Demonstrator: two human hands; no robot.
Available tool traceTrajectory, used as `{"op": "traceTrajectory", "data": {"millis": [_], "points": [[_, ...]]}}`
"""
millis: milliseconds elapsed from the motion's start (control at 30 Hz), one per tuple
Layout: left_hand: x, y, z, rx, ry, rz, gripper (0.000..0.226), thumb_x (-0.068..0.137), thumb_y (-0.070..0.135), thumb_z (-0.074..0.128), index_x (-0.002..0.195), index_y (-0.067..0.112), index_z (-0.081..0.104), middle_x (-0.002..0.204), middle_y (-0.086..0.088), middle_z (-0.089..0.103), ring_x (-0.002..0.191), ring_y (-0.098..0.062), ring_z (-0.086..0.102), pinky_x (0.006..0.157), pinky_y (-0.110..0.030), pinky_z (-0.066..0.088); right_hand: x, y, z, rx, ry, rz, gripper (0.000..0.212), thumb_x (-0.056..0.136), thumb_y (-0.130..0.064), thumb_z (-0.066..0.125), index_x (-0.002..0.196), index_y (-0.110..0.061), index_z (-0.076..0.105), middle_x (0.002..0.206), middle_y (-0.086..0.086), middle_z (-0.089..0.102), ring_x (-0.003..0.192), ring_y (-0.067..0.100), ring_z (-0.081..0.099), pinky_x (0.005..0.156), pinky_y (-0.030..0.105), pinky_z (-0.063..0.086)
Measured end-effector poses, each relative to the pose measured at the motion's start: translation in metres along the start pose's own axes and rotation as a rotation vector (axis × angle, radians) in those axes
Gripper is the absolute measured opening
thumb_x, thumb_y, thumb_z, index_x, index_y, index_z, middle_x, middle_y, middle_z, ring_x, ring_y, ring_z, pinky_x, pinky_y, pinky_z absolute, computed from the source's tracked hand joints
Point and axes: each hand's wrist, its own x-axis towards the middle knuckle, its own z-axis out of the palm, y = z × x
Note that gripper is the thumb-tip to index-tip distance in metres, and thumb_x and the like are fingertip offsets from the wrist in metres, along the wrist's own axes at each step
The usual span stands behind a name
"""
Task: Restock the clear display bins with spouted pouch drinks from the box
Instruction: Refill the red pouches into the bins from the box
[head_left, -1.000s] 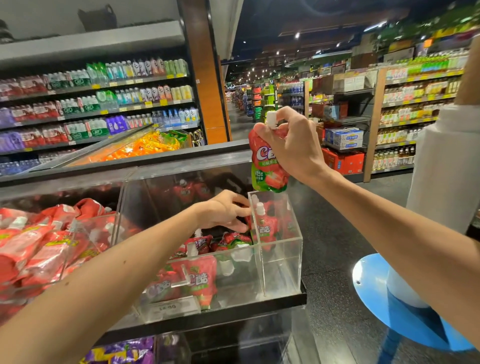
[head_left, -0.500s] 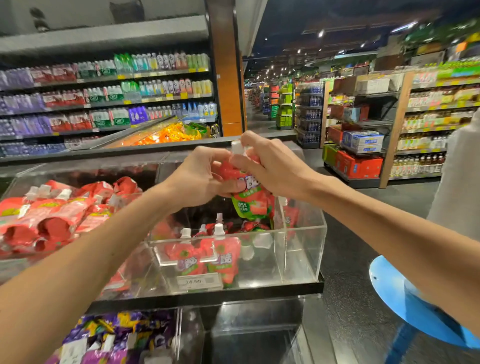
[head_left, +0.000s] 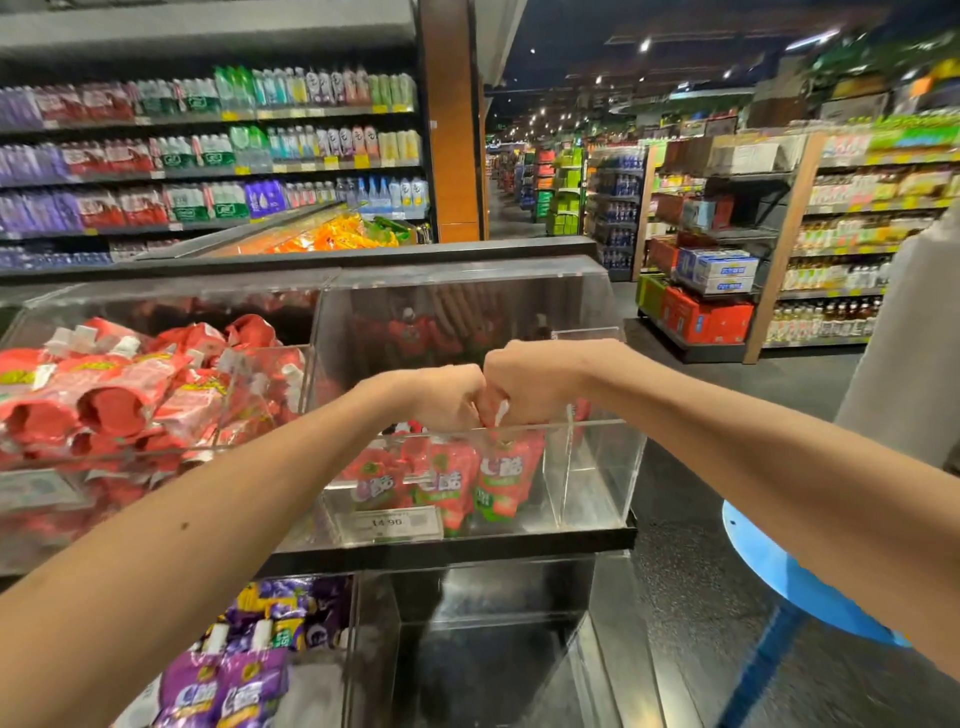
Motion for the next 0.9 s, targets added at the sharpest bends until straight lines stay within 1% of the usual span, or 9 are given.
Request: {"op": "traceTrajectory", "data": {"millis": [100,233,300,400,500,567,667,733,900], "points": [[0.002,0.002,-0.001,-0.068,-0.149,0.017,0.022,0.083,0.022,0.08,0.1,0.021,0.066,0.096,0.005,0.066,0.084,-0.015,0.06,0.077,-0.03,0.05,0.006,-0.003,0.002,0.012,-0.064,-0.003,0.032,0.086,-0.03,0.074,0.107,-0.006,0.073,0.075,0.002,0.061,0.06,0.019,0.055,0.046,0.02,0.04],[-0.002,0.002,-0.006,-0.128,-0.239,-0.098,0.019,0.087,0.025,0.076,0.104,0.019,0.07,0.101,0.004,0.069,0.097,-0.017,0.063,0.089,-0.033,0.052,0.015,-0.003,0.001,0.105,-0.157,0.026,0.032,0.089,-0.036,0.072,0.1,-0.006,0.075,0.067,-0.002,0.064,0.062,0.02,0.061,0.05,0.023,0.046],[-0.006,0.002,-0.007,-0.156,-0.242,-0.122,0.008,0.089,0.027,0.074,0.091,0.02,0.074,0.088,0.009,0.071,0.089,-0.014,0.062,0.085,-0.032,0.052,0.016,-0.001,-0.001,0.123,-0.169,0.041,0.024,0.092,-0.031,0.069,0.098,-0.008,0.075,0.069,-0.002,0.065,0.066,0.021,0.062,0.058,0.028,0.051],[-0.015,0.008,-0.005,-0.205,-0.212,-0.132,0.018,0.093,0.024,0.068,0.076,0.026,0.075,0.073,0.012,0.072,0.069,-0.013,0.059,0.082,-0.037,0.049,0.014,-0.001,-0.001,0.094,-0.154,0.051,0.02,0.092,-0.027,0.068,0.079,-0.012,0.071,0.067,-0.001,0.062,0.065,0.021,0.057,0.057,0.029,0.047],[-0.022,0.009,-0.004,-0.2,-0.213,-0.169,0.027,0.099,0.02,0.059,0.081,0.031,0.076,0.095,0.011,0.074,0.111,-0.022,0.062,0.105,-0.045,0.043,0.012,-0.005,0.002,0.083,-0.15,0.067,0.018,0.091,-0.025,0.068,0.089,-0.009,0.073,0.071,0.001,0.064,0.068,0.022,0.059,0.055,0.028,0.045],[-0.028,0.009,-0.006,-0.178,-0.199,-0.17,0.033,0.102,0.021,0.051,0.089,0.035,0.078,0.105,0.007,0.072,0.121,-0.023,0.06,0.111,-0.046,0.041,0.008,-0.005,0.001,0.091,-0.123,0.068,0.022,0.094,-0.024,0.062,0.103,-0.007,0.073,0.085,0.003,0.069,0.073,0.022,0.061,0.055,0.026,0.045],[-0.037,0.006,-0.008,-0.185,-0.081,-0.19,0.028,0.101,0.017,0.049,0.098,0.026,0.075,0.098,-0.009,0.067,0.115,-0.02,0.064,0.104,-0.046,0.045,0.001,-0.001,0.0,0.119,-0.092,0.049,0.027,0.096,-0.029,0.059,0.107,-0.009,0.073,0.09,0.002,0.07,0.07,0.018,0.061,0.056,0.025,0.046],[-0.043,0.002,-0.008,-0.201,0.06,-0.216,0.025,0.097,0.017,0.057,0.107,0.028,0.077,0.104,0.002,0.072,0.107,-0.011,0.065,0.102,-0.042,0.05,-0.004,-0.002,0.001,0.085,-0.01,0.049,0.026,0.096,-0.027,0.06,0.109,-0.009,0.073,0.097,0.005,0.072,0.077,0.021,0.065,0.065,0.03,0.053],[-0.075,0.003,0.013,-0.339,0.658,-0.096,0.017,0.091,0.018,0.067,0.098,0.031,0.075,0.099,0.009,0.074,0.096,-0.007,0.068,0.095,-0.039,0.055,-0.044,-0.016,0.025,0.267,0.489,0.073,0.018,0.093,-0.02,0.058,0.095,-0.008,0.072,0.096,0.011,0.073,0.09,0.032,0.066,0.08,0.043,0.054]]}}
